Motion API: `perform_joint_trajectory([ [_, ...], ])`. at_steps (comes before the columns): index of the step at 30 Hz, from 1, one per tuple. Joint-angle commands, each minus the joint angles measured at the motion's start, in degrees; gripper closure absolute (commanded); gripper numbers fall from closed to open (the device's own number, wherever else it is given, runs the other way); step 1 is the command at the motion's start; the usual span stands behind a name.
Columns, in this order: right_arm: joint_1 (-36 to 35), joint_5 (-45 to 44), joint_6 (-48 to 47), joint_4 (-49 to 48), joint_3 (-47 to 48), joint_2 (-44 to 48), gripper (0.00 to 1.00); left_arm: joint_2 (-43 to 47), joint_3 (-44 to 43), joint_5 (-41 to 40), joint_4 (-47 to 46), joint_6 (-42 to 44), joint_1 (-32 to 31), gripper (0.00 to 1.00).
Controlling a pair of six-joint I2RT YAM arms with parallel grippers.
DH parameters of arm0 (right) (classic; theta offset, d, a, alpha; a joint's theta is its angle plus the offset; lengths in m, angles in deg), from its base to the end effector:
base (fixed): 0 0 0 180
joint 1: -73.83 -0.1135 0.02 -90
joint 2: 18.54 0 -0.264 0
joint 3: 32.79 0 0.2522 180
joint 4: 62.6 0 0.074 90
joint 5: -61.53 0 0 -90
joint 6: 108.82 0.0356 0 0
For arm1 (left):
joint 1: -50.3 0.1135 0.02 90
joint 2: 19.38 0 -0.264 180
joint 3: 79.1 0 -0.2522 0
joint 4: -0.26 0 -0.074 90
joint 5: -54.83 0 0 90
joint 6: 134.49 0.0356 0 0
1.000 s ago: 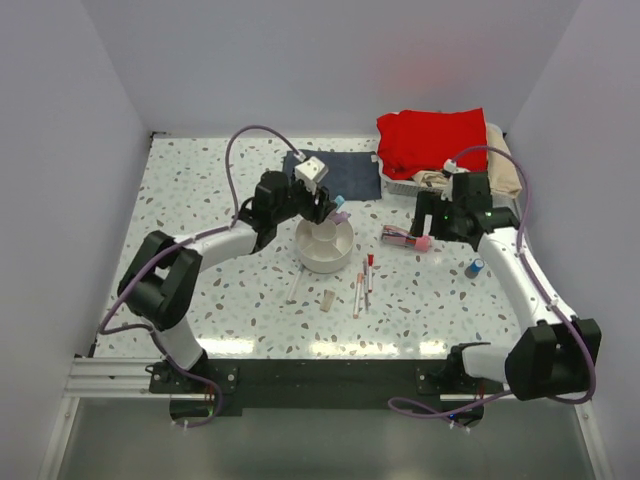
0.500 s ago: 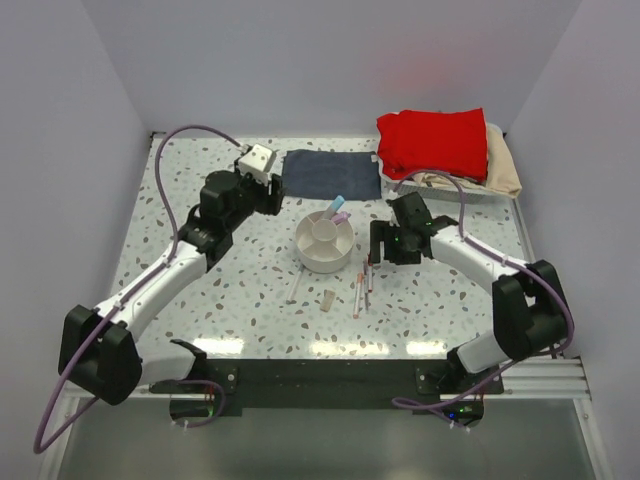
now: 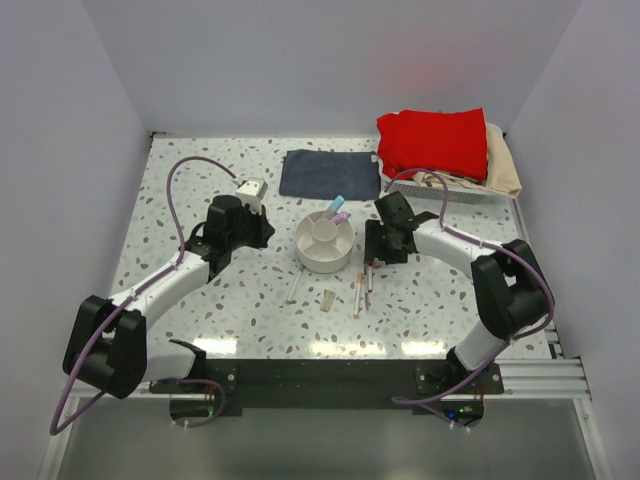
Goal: Sort the stationery into containers
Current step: Pick up the pen from the center of the board.
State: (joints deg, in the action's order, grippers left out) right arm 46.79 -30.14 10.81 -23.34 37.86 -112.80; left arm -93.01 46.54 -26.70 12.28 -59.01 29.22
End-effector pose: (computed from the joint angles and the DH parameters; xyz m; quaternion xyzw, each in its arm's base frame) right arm 0.2861 0.1449 0.1782 0.0254 0.9717 0.0988 0.2131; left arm 0.2566 -0.1045 0.2268 0.0859 0.8657 -0.2107 0.4458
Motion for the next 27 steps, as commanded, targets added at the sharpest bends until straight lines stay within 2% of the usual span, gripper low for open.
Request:
perform_joint_trajectory([
  [1, 0.0, -3.1, 2.9, -1.6, 3.3, -2.4, 0.44, 0.3, 0.7, 2.4, -4.6, -2.9, 0.2, 1.0],
  [11, 0.0, -4.8, 3.2, -0.9, 6.8, -7.7, 0.58, 0.3, 1.8, 3.2, -5.5, -4.0, 0.3, 1.0],
  [14, 0.0, -4.9, 2.9, -0.3, 6.6, -8.2, 0.64, 0.3, 1.8, 3.3, -5.5, -4.1, 0.4, 1.0],
  [15, 0.0, -4.8, 2.8, 0.2, 6.2, -8.1, 0.7, 0.3, 1.8, 3.4, -5.4, -4.1, 0.5, 1.0],
  [19, 0.0, -3.2, 3.0, 0.8, 3.4, -6.6, 0.77, 0.3, 1.8, 3.5, -5.4, -4.0, 0.6, 1.0],
  [20, 0.0, -2.9, 2.8, 0.7, 2.0, -5.6, 0.81, 0.5, 1.9, 3.5, -5.4, -4.0, 0.6, 1.0],
  [22, -0.1, -2.8, 2.2, 0.4, 0.6, -4.4, 1.0, 0.7, 2.4, 3.4, -5.5, -3.9, 0.6, 1.0],
  [27, -0.1, -0.9, -3.3, 1.1, 1.3, 4.2, 1.0, 0.6, 3.8, 5.8, -5.3, -2.9, 0.6, 1.0],
])
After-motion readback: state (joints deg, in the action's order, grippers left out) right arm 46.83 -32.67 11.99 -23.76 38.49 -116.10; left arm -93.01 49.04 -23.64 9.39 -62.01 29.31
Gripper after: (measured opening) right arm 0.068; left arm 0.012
